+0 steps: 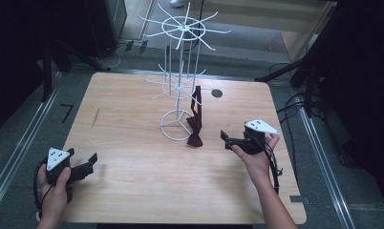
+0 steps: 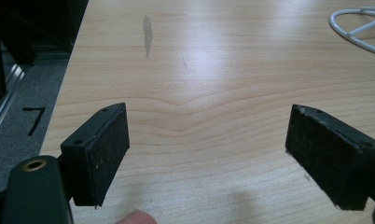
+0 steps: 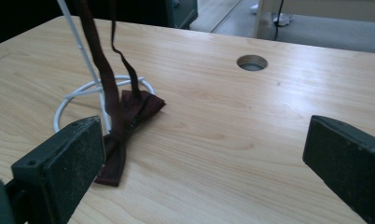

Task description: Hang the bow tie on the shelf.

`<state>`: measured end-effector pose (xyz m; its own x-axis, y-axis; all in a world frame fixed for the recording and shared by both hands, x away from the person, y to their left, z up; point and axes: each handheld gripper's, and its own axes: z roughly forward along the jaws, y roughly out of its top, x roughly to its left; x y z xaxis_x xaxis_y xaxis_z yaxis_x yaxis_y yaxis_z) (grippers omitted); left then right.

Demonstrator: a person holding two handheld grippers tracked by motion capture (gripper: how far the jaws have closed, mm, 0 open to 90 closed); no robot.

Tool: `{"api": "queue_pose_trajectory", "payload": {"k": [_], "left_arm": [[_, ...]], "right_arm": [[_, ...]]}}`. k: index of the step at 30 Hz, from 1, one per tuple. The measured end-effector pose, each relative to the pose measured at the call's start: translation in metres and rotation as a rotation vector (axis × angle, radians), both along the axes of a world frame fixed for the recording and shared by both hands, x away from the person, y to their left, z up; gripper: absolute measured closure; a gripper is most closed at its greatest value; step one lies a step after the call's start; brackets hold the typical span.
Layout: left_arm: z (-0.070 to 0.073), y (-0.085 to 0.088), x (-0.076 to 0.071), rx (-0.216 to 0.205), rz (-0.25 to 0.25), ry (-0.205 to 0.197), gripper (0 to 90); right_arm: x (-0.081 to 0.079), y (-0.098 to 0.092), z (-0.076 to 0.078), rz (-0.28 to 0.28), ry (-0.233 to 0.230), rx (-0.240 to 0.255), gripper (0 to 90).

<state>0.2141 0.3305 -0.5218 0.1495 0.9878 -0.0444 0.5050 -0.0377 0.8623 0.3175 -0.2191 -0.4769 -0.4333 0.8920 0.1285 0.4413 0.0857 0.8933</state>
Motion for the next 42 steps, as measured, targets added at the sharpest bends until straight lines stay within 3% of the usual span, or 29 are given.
{"api": "queue_pose_trajectory", "payload": {"k": [25, 42], "left_arm": [[0.0, 0.0, 0.0, 0.004, 0.004, -0.003, 14.4], [0.0, -0.001, 0.0, 0.004, 0.005, -0.003, 14.4]], "right_arm": [[-0.038, -0.07, -0.029, -0.13, 0.045, 0.016, 0.0], [-0.068, -0.113, -0.044, -0.21, 0.076, -0.015, 0.0]]}}
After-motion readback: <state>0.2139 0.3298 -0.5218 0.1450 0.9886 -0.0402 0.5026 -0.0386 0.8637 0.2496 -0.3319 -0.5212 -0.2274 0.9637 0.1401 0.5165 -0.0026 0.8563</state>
